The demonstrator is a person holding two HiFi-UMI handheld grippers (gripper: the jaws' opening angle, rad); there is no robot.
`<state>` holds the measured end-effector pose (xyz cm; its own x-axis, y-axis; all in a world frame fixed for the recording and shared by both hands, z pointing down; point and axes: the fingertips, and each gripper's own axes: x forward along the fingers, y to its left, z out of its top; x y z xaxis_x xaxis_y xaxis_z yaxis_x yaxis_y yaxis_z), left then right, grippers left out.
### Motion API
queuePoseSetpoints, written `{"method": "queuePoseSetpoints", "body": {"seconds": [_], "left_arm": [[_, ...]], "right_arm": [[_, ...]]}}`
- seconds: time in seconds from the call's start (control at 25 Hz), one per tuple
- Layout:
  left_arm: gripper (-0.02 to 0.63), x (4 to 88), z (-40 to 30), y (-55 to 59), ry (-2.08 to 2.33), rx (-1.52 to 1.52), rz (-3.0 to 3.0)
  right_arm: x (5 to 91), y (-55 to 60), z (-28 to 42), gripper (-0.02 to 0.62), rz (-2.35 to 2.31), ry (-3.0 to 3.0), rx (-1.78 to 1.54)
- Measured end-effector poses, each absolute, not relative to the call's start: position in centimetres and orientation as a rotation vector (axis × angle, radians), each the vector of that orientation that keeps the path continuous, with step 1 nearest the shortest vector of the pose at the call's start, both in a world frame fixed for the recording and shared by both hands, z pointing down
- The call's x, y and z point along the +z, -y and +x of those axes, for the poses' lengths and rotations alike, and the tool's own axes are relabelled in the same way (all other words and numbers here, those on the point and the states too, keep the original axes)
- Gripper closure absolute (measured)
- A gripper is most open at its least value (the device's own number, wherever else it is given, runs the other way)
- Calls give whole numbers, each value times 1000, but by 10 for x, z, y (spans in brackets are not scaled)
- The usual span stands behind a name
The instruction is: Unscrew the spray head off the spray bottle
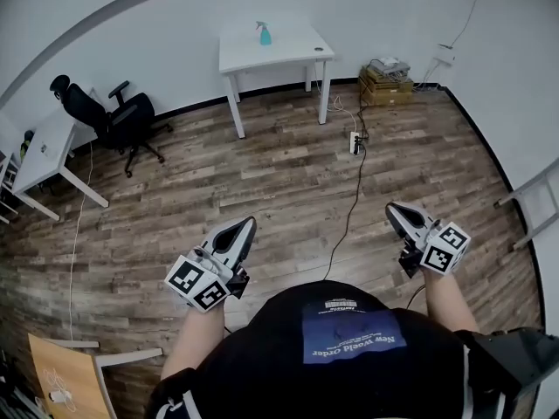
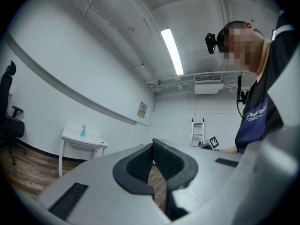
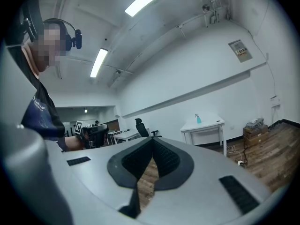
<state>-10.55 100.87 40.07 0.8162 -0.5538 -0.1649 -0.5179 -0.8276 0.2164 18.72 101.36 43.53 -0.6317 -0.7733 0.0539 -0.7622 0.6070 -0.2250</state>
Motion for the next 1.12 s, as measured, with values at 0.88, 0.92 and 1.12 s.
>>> {"method": "queuePoseSetpoints", "body": {"seconds": [0.88, 0.92, 1.12], "left_arm": [[612, 380, 17, -868, 1181, -381, 2738], [612, 380, 25, -865, 1188, -369, 2737], [612, 383, 53, -840, 1217, -334, 2704]], "right_arm": [[419, -807, 318, 600, -1019, -2889, -308], [419, -801, 325, 600, -1006, -2892, -309], [417, -768, 351, 600, -956, -2905, -317]]}}
